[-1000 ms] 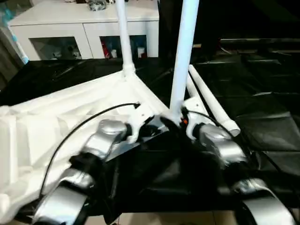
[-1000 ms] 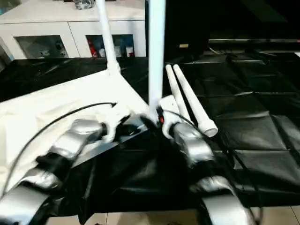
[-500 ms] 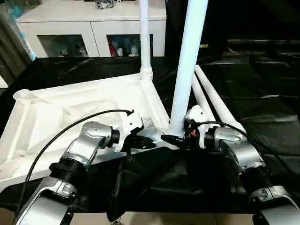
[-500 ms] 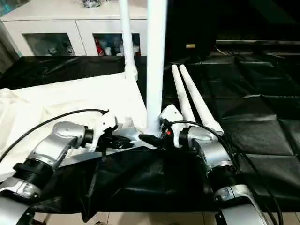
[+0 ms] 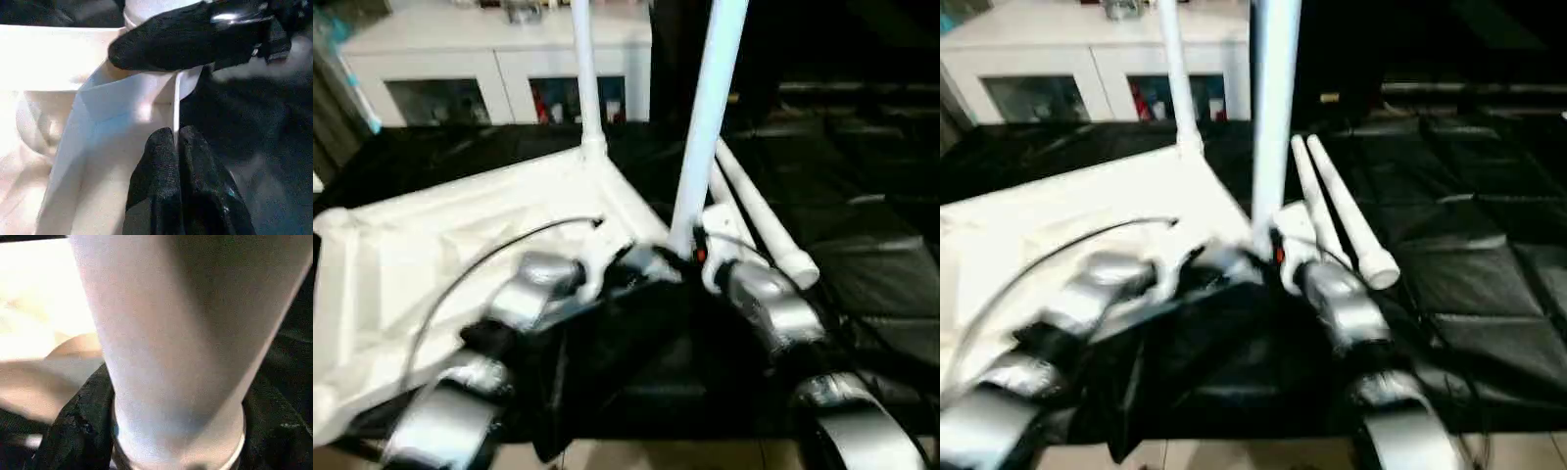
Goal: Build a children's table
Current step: Rotate leg to tighten
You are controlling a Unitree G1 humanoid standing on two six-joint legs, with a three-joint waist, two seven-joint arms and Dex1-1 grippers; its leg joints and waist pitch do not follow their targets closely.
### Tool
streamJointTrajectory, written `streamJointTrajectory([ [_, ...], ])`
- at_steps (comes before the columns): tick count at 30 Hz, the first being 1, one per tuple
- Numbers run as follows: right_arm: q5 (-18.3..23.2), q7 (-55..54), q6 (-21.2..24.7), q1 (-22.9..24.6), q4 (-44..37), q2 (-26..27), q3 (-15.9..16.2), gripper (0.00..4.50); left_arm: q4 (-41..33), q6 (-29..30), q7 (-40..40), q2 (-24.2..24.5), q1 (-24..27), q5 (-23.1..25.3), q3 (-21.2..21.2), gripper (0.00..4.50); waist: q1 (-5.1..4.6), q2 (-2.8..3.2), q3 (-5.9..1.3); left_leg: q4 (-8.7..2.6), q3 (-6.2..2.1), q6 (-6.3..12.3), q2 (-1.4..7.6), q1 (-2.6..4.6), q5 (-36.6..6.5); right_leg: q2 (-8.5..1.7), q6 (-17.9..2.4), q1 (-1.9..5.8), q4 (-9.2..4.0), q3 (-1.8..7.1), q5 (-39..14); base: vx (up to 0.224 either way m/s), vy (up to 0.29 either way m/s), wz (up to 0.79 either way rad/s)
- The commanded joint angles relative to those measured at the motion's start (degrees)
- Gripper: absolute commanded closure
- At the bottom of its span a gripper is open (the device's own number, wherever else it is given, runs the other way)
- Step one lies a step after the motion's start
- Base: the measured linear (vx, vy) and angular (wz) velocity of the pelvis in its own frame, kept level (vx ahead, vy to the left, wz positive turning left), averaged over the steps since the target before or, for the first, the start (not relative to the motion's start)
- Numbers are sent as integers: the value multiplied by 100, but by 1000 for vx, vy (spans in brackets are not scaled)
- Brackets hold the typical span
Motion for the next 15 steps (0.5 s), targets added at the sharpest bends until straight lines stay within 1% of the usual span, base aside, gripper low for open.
streamJointTrajectory([
  [1, 53, -416, 194, 26, 435, 289, -28, 178, 153, -148, 677, -184, -295, -16, 323, 450, -21, 32, -367, -410, -18, 67, 36, 58, -2029, -248, -968, 255, -543, 197, -2414, 0, 0, 0],
  [2, 50, -425, 190, 20, 442, 296, -28, 178, 158, -153, 677, -193, -299, -16, 321, 450, -31, 10, -373, -409, -15, 68, 36, 43, -2000, -245, -975, 258, -541, 196, -2341, 0, 0, 0],
  [3, -27, -556, 72, -85, 547, 398, -8, 178, 236, -265, 673, -331, -361, 2, 278, 450, -22, -1, -393, -406, -12, 87, 34, 51, -1947, -245, -1015, 269, -526, 197, -2186, 0, 0, 0],
  [4, -42, -537, 0, -113, 550, 411, -4, 178, 249, -338, 611, -365, -362, 13, 241, 450, -18, 4, -397, -400, -17, 112, 30, 25, -1874, -253, -1062, 285, -504, 198, -2059, 0, 0, 0],
  [5, 9, -437, -75, -137, 524, 422, -70, 178, 298, -439, 508, -394, -367, 6, 179, 450, -17, -8, -406, -395, -4, 162, 32, 23, -1822, -249, -1105, 289, -499, 202, -1909, 0, 0, 0],
  [6, 9, -437, -75, -137, 524, 422, -70, 143, 298, -439, 508, -394, -367, 6, 179, 450, -10, -7, -406, -393, -1, 185, 32, 28, -1809, -248, -1125, 287, -496, 204, -1861, 0, 0, 0],
  [7, 75, -395, -112, -135, 481, 408, -142, 122, 300, -497, 477, -389, -348, 2, 166, 450, -18, 32, -402, -394, 4, 207, 35, 28, -1806, -242, -1175, 291, -497, 204, -1734, 0, 0, 0],
  [8, 93, -413, -196, -137, 446, 373, -192, 122, 327, -580, 448, -382, -331, 3, 156, 450, -8, 29, -410, -392, 3, 230, 35, 22, -1797, -247, -1204, 307, -480, 198, -1687, 0, 0, 0],
  [9, 20, -501, -280, -127, 418, 328, -166, 106, 320, -596, 427, -372, -312, 2, 150, 450, -14, 24, -406, -391, 5, 248, 33, 20, -1804, -250, -1203, 310, -484, 198, -1716, 0, 0, 0],
  [10, -76, -627, -427, -111, 379, 262, -135, 106, 318, -635, 390, -361, -291, 0, 144, 450, -6, 11, -401, -392, 0, 262, 36, 14, -1790, -256, -1183, 308, -486, 192, -1821, 0, 0, 0],
  [11, -127, -702, -525, -79, 301, 196, -126, 106, 325, -700, 385, -357, -274, 4, 146, 450, -4, -20, -404, -384, 9, 276, 31, 16, -1764, -259, -1152, 305, -498, 192, -1925, 0, 0, 0],
  [12, -134, -714, -544, -65, 267, 175, -128, 106, 328, -725, 390, -356, -268, 6, 148, 450, 9, -7, -407, -381, 6, 283, 30, 16, -1697, -263, -1136, 314, -494, 192, -1934, 0, 0, 0],
  [13, -137, -718, -569, -26, 176, 130, -135, 106, 339, -792, 412, -358, -258, 15, 156, 450, 12, 7, -395, -382, 12, 306, 32, 15, -1681, -261, -1114, 297, -505, 196, -2011, 0, 0, 0],
  [14, -132, -668, -555, 45, 16, 79, -136, 106, 353, -897, 478, -364, -250, 36, 173, 450, 31, -16, -392, -383, 14, 332, 34, 17, -1652, -255, -1081, 300, -508, 196, -2047, 0, 0, 0],
  [15, -130, -625, -544, 102, -110, 42, -137, 106, 366, -981, 531, -368, -245, 52, 186, 450, 35, -12, -398, -382, 15, 332, 39, 16, -1631, -258, -1083, 300, -499, 201, -2016, 0, 0, 0],
])
